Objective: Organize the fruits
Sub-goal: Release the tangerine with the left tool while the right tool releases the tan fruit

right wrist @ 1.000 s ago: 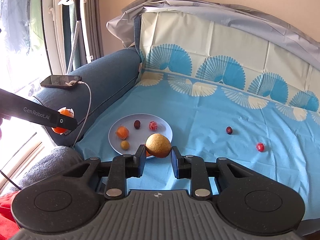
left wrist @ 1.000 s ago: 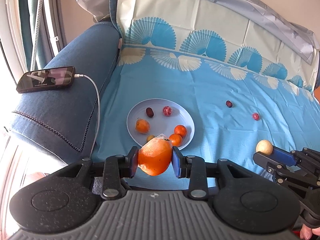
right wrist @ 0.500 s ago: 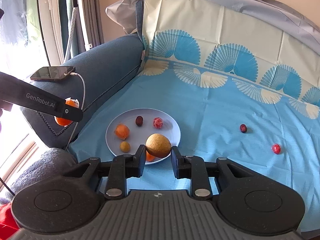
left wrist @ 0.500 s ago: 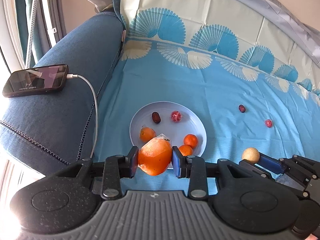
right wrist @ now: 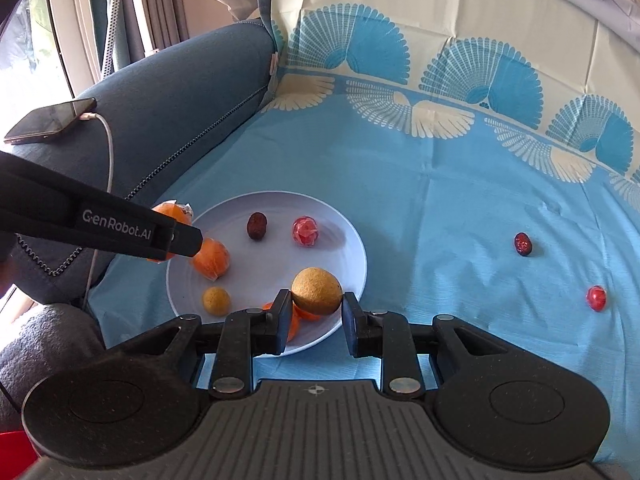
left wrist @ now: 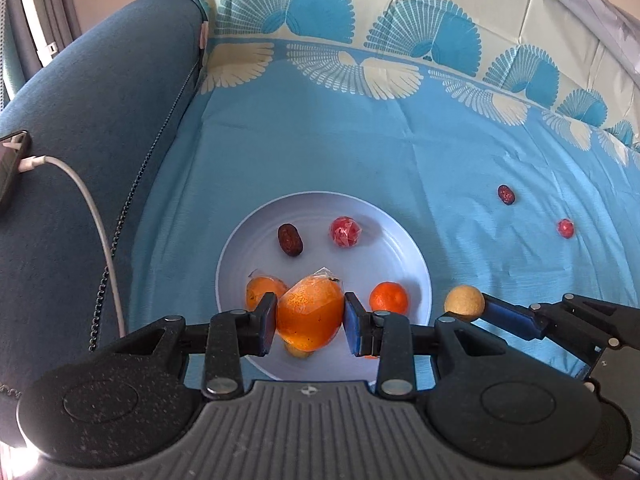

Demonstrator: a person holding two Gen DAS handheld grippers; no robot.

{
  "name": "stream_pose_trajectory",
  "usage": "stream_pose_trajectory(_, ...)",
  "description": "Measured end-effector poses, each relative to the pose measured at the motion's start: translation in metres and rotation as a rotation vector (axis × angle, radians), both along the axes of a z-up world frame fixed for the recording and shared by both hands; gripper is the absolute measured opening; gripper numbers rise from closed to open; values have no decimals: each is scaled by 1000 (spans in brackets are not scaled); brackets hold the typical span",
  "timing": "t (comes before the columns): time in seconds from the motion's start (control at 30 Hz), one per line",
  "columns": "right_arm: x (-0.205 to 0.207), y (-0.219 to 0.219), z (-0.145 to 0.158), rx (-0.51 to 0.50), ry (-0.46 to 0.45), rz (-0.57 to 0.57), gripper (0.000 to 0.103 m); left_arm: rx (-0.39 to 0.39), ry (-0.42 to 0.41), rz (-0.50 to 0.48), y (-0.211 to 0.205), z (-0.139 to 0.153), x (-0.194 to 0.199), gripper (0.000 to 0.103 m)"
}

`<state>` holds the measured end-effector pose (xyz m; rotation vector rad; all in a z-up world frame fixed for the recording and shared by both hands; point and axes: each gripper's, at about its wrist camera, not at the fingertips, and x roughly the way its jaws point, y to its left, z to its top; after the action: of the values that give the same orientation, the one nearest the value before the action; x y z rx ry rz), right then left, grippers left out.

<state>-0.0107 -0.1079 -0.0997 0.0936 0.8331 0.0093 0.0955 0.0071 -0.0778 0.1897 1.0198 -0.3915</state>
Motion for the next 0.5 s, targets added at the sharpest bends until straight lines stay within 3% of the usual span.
stream_pose_trajectory(0.37, 48, -4, -38, 6, 54, 29, 28, 53, 22, -3, -18, -43, 41, 39)
stream_pose_trajectory(0.4, 52, -2, -40, 8, 58, 36, 28, 54, 14, 4, -19, -43, 42, 43)
stream_pose_trajectory(0.43, 55, -1, -40, 8, 59, 48, 29, 47, 10, 5, -19, -41, 43, 62)
stream_pose_trajectory(0.47, 57, 1, -40, 4, 58, 54, 30, 36, -1, 7, -18, -38, 43, 74)
stream_pose_trajectory(0.5, 59, 2, -40, -3, 58, 58, 34, 27, -25, 18, -16, -33, 41, 96)
